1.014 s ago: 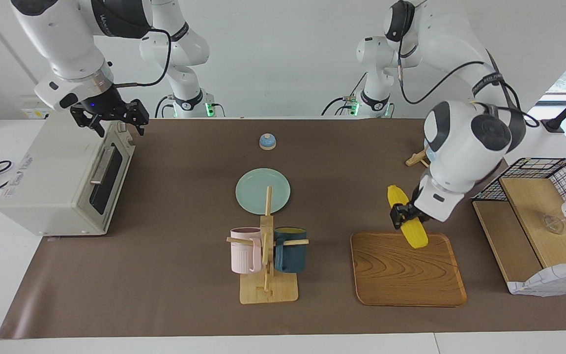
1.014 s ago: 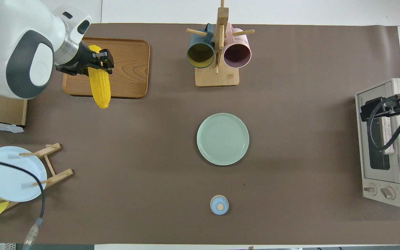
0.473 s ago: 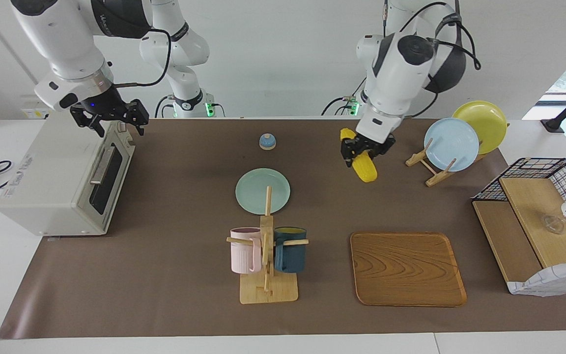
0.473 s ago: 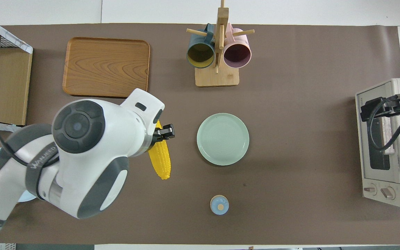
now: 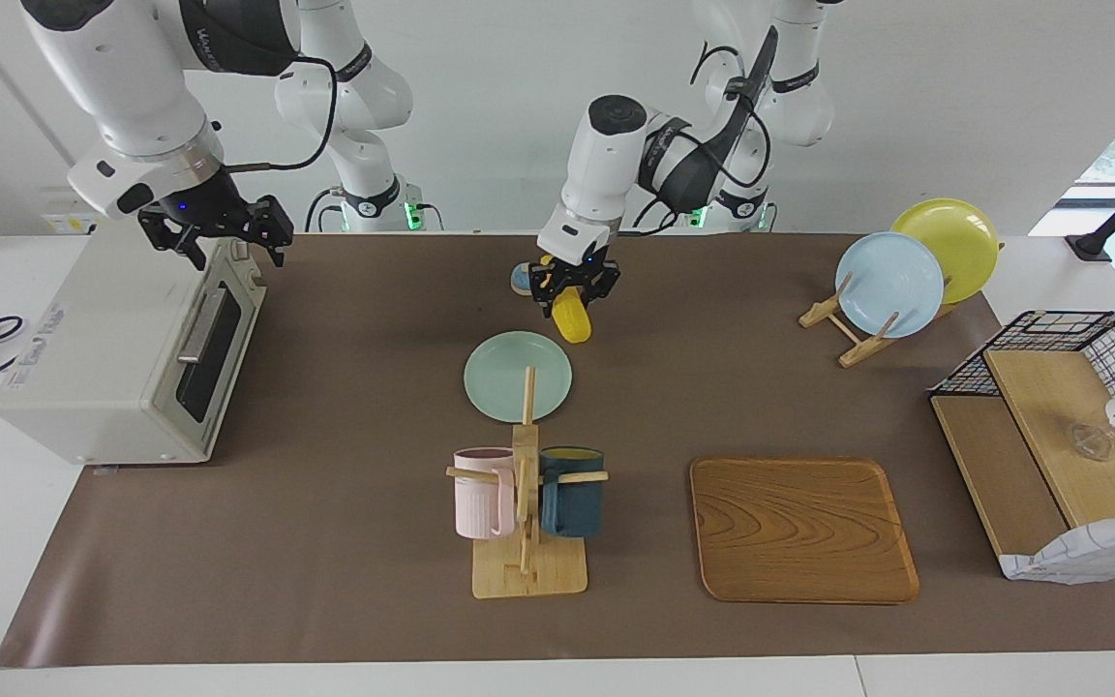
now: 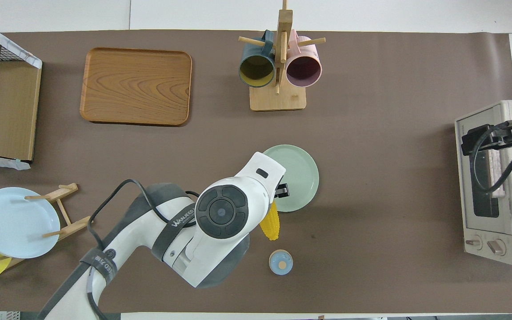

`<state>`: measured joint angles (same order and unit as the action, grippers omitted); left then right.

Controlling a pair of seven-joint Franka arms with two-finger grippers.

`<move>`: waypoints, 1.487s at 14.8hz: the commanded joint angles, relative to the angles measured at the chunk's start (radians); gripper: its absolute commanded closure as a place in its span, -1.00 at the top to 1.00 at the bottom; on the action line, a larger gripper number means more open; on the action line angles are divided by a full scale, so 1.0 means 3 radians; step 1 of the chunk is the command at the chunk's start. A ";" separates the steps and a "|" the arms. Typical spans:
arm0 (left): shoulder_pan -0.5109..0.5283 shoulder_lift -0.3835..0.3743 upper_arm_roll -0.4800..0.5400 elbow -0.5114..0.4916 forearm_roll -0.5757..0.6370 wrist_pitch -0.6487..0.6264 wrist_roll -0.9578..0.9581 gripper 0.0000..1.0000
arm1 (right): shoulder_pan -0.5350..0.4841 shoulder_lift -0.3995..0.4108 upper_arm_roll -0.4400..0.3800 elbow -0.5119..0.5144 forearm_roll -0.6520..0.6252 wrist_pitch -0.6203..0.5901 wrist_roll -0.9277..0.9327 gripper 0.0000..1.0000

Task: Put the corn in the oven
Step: 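Lower the corn onto the green plate and open the left gripper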

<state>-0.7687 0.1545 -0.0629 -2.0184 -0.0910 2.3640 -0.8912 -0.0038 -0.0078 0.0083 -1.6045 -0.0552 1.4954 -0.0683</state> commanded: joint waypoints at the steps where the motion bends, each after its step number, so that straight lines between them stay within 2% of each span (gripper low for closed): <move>1: -0.0097 0.0495 0.0077 0.0447 -0.0034 0.0127 -0.0041 -1.00 | -0.0038 -0.0020 0.0018 0.0010 0.0097 -0.0045 0.0043 1.00; 3: -0.0076 0.0869 0.0082 0.0871 -0.0034 0.0097 -0.0061 -1.00 | -0.0038 -0.0020 0.0018 0.0010 0.0092 -0.0045 0.0043 1.00; 4: -0.0081 0.0952 0.0087 0.0939 -0.0029 0.0122 -0.0092 -1.00 | -0.0038 -0.0020 0.0018 0.0010 0.0097 -0.0055 0.0043 1.00; 9: -0.0097 0.1050 0.0087 0.0853 0.0007 0.0464 -0.0215 -1.00 | -0.0104 -0.0030 0.0008 -0.0005 0.0082 -0.0051 -0.0053 1.00; 10: -0.0092 0.1060 0.0087 0.0853 0.0007 0.0500 -0.0215 -1.00 | -0.0201 -0.0035 0.0013 -0.0036 0.0092 -0.0040 -0.0084 0.62; 11: -0.0092 0.1060 0.0092 0.0848 0.0007 0.0511 -0.0215 -1.00 | -0.0248 -0.0035 0.0013 -0.0051 0.0092 -0.0030 -0.0110 -0.39; 12: -0.0092 0.1060 0.0092 0.0833 0.0012 0.0516 -0.0210 -1.00 | -0.0294 -0.0040 0.0013 -0.0062 0.0092 -0.0015 -0.0145 -0.99; 13: -0.0081 0.1060 0.0092 0.0797 0.0012 0.0531 -0.0200 -1.00 | -0.0340 -0.0045 0.0008 -0.0102 0.0052 0.0087 -0.0171 -1.00; 14: -0.0076 0.1060 0.0092 0.0787 0.0017 0.0536 -0.0169 -0.64 | -0.0391 -0.0116 0.0008 -0.0254 0.0066 0.0209 -0.0262 -1.00; 16: -0.0066 0.1055 0.0097 0.0771 0.0017 0.0511 -0.0128 0.99 | -0.0529 -0.0285 0.0013 -0.0653 0.0179 0.0480 -0.0345 -1.00; 18: -0.0066 0.1045 0.0097 0.0751 0.0017 0.0501 -0.0128 1.00 | -0.0524 -0.0312 0.0044 -0.1143 0.0169 0.1067 -0.0156 -1.00; 19: -0.0066 0.1039 0.0097 0.0751 0.0017 0.0490 -0.0128 1.00 | -0.0539 -0.0291 0.0044 -0.1252 0.0159 0.1155 -0.0151 -1.00; 22: -0.0041 0.0968 0.0143 0.0761 0.0017 0.0317 -0.0047 1.00 | -0.0550 -0.0164 0.0039 -0.1299 -0.0097 0.1274 -0.0161 -1.00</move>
<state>-0.7800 0.4741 -0.0421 -1.7752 -0.0906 2.4930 -0.9308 -0.1501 -0.0548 0.0078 -1.9597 -0.0471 1.8444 -0.1270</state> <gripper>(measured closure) 0.000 0.991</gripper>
